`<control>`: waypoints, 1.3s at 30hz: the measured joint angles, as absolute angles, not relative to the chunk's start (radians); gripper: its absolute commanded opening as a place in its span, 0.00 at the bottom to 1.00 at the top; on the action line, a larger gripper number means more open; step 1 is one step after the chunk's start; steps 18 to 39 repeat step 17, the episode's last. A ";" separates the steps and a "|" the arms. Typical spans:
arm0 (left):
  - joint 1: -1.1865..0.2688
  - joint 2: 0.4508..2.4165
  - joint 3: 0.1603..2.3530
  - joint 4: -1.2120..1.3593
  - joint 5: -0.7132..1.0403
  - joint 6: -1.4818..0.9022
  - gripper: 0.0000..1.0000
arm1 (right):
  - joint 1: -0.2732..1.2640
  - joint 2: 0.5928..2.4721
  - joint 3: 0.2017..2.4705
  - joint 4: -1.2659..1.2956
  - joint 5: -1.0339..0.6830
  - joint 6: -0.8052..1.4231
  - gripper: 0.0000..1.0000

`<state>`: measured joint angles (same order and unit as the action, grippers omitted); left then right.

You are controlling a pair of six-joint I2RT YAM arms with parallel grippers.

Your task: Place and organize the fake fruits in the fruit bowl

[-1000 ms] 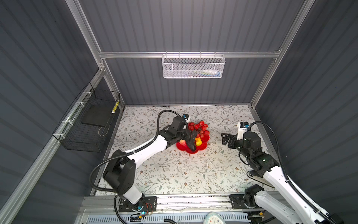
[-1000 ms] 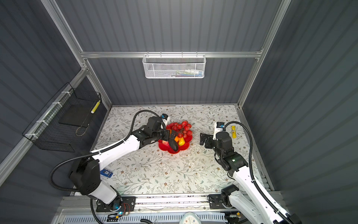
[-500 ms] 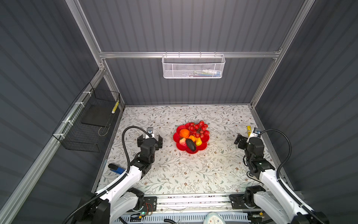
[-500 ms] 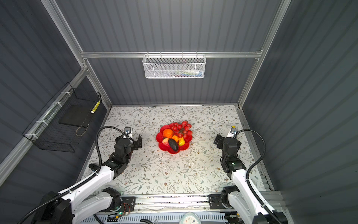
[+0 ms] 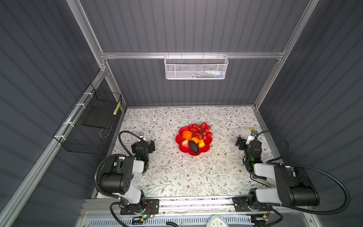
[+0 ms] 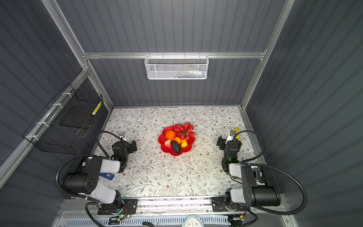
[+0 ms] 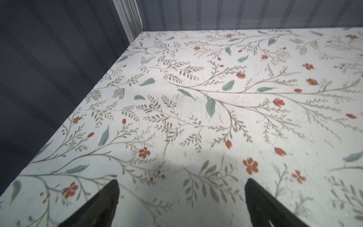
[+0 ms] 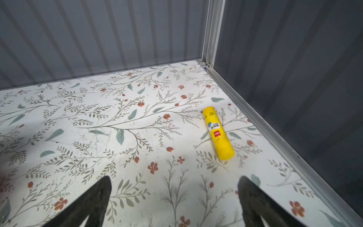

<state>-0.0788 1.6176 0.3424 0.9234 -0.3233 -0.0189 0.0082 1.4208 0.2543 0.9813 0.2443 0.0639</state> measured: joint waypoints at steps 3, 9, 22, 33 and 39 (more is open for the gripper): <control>-0.076 1.701 0.359 0.952 -0.314 -0.024 1.00 | 0.009 1.466 0.254 0.997 0.224 0.051 0.99; -0.076 1.709 0.431 0.950 -0.317 -0.034 1.00 | 0.014 1.467 0.258 1.044 0.220 0.040 0.99; -0.076 1.710 0.433 0.950 -0.317 -0.035 1.00 | 0.010 1.467 0.277 1.044 0.210 0.040 0.99; -0.076 1.710 0.433 0.950 -0.317 -0.035 1.00 | 0.010 1.467 0.277 1.044 0.210 0.040 0.99; -0.076 1.710 0.433 0.950 -0.317 -0.035 1.00 | 0.010 1.467 0.277 1.044 0.210 0.040 0.99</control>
